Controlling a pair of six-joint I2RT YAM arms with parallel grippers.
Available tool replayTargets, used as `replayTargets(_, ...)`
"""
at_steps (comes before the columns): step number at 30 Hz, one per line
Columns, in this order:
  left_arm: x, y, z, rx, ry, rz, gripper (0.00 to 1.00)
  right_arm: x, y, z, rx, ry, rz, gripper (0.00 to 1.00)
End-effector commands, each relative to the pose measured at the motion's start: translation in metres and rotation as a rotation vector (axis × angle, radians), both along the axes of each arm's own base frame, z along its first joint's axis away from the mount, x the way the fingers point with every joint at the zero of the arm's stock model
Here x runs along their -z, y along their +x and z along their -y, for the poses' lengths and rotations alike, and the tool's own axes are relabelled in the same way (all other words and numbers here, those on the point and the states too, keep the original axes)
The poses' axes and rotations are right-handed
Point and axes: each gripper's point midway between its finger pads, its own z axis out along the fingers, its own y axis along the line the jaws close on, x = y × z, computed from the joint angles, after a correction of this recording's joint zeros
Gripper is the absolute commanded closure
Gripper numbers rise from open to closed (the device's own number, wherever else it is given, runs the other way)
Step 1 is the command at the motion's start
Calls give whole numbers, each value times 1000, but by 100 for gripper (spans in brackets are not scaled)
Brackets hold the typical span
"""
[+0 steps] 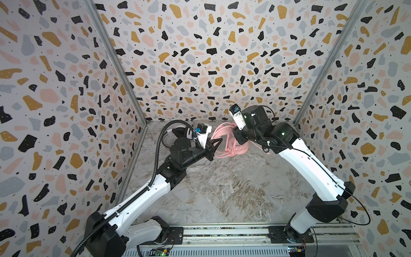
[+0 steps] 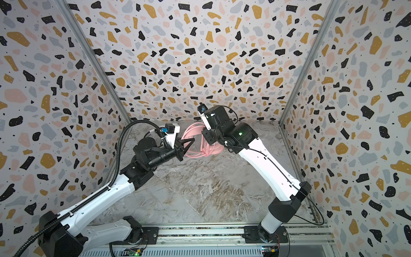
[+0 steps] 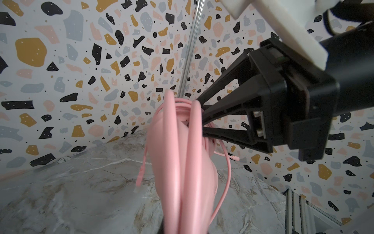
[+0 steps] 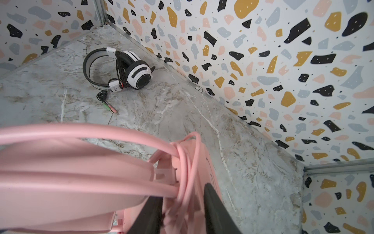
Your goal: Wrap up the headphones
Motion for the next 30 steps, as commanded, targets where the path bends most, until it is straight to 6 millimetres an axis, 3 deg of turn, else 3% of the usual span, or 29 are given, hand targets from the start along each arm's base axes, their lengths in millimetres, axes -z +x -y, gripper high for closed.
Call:
replayTargets(1,-89,-32,-9,56,-192,250,100,-14,2,-1,3,68,47,69)
replayTargets(8,-91,-36,-12,52,-178,258,100,-20,6,-4,-6,127,90,86)
replayTargets(14,-85,-34,-12,44,-171,244,100,-24,10,5,9,150,88,89)
replayTargets(19,-60,-18,-5,26,-161,147,100,-20,10,19,54,120,79,89)
replayTargets(24,-23,-1,12,36,-158,-3,100,6,10,52,129,79,15,90)
replayTargets(30,20,-9,26,70,-155,-88,100,53,-8,70,141,76,-97,88)
